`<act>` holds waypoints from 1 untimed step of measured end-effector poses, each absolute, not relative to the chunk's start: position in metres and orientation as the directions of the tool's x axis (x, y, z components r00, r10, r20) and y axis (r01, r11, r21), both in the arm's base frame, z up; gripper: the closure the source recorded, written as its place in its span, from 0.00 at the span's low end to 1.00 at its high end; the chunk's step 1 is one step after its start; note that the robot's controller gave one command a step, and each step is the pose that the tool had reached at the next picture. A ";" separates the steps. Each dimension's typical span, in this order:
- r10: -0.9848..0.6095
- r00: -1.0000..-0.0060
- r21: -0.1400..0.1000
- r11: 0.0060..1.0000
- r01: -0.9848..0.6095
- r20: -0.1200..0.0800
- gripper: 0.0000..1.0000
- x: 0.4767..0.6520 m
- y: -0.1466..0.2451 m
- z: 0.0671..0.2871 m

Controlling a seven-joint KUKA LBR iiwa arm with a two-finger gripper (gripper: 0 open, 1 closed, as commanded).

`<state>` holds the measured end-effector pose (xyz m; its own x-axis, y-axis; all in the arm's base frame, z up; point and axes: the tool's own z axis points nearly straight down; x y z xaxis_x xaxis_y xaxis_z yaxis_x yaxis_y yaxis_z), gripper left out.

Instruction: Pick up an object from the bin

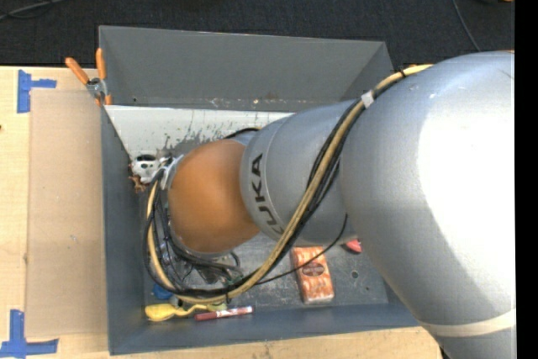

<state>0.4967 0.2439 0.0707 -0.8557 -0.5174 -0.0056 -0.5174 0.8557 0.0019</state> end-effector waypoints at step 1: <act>-0.517 -0.856 0.002 0.856 -0.517 -0.006 1.00 0.497 0.244 0.071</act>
Offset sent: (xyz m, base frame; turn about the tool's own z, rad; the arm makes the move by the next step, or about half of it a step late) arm 0.0001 0.0001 0.0114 0.0003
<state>0.4967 0.2439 0.0707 -0.8559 -0.5170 -0.0056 -0.5171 0.8559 0.0020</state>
